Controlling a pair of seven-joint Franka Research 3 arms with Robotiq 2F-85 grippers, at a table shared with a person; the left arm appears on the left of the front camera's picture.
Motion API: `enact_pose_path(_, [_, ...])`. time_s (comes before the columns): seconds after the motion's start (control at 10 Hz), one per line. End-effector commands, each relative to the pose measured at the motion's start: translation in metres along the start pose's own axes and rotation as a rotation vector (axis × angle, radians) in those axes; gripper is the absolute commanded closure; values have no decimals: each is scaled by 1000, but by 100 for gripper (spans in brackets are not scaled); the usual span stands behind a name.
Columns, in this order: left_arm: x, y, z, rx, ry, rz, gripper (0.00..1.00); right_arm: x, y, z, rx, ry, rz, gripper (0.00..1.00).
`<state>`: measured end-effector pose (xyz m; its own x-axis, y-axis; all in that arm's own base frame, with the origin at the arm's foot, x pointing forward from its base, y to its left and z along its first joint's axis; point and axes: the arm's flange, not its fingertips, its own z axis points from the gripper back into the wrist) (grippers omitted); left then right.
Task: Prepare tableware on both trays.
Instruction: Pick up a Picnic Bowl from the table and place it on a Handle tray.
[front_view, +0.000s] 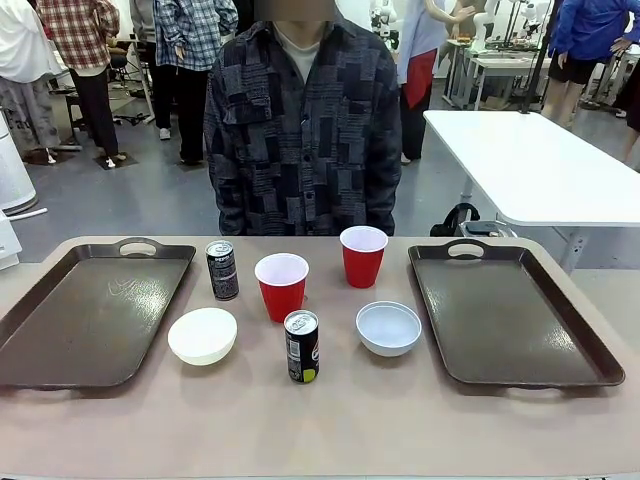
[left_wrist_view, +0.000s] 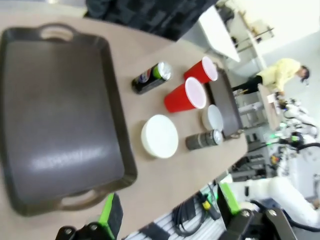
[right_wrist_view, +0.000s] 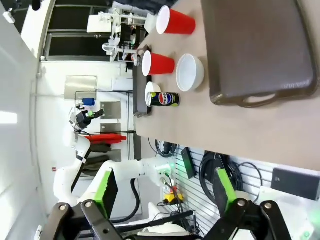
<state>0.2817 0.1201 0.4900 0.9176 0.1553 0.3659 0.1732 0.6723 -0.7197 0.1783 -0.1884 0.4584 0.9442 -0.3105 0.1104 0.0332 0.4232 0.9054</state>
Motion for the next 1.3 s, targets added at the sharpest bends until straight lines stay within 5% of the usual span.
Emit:
enact_pose_path(0.0, [0,7,12,47,56,56,0,-19,-14,-33,-29,30,-17,0])
enact_pose_path(0.4, [-2,11,11,59,114,54,0,-16,-7,-38,-53,51,-2,0])
enact_pose_path(0.5, [-5,18,7,34,73,67,0,3,-11,-10,-40,49,-54,0])
enact_pose_path(1.2, [-5,18,7,34,73,67,0,3,-11,-10,-40,49,-54,0])
